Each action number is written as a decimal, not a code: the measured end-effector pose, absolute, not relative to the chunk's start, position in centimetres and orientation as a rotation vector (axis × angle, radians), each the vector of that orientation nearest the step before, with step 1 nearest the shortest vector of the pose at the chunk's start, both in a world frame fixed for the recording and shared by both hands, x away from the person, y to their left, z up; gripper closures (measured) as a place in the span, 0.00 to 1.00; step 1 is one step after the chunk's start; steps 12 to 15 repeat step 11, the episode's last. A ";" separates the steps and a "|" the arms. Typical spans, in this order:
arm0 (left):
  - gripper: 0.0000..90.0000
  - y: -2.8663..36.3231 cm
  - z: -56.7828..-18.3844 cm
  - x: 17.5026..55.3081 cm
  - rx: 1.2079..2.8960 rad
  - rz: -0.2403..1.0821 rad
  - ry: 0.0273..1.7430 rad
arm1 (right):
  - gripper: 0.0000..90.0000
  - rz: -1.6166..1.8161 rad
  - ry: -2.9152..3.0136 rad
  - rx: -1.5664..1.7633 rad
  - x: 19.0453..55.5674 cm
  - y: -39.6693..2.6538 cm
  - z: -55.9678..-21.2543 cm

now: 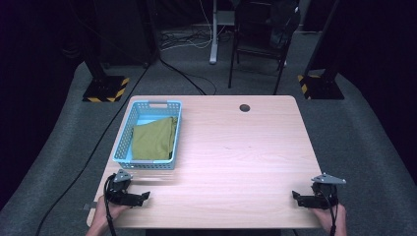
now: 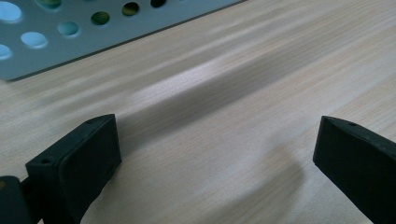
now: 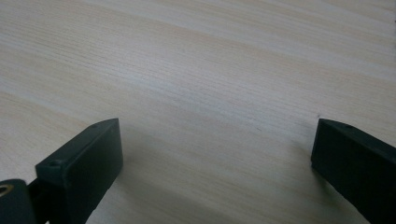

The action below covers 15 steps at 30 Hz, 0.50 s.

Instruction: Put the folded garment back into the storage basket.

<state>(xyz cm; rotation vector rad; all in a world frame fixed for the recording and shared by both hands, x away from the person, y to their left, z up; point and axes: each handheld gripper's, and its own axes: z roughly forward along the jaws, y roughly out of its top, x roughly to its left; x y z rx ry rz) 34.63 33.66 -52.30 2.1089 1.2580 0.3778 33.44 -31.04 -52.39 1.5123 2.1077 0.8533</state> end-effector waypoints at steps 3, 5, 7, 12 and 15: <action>0.00 33.7 -52.6 34.6 2.096 0.417 1.257 | 0.00 0.861 2.090 1.486 33.2 -31.3 -52.7; 0.00 33.4 -52.8 34.5 2.096 0.467 1.254 | 0.00 0.864 2.085 1.484 33.2 -31.3 -52.8; 0.00 33.2 -53.0 34.4 2.085 0.507 1.253 | 0.00 0.867 2.072 1.484 33.2 -31.3 -52.8; 0.00 33.1 -53.2 34.5 2.062 0.522 1.251 | 0.00 0.868 2.048 1.498 33.4 -31.2 -52.9; 0.00 33.1 -53.2 34.5 2.062 0.522 1.251 | 0.00 0.868 2.048 1.498 33.4 -31.2 -52.9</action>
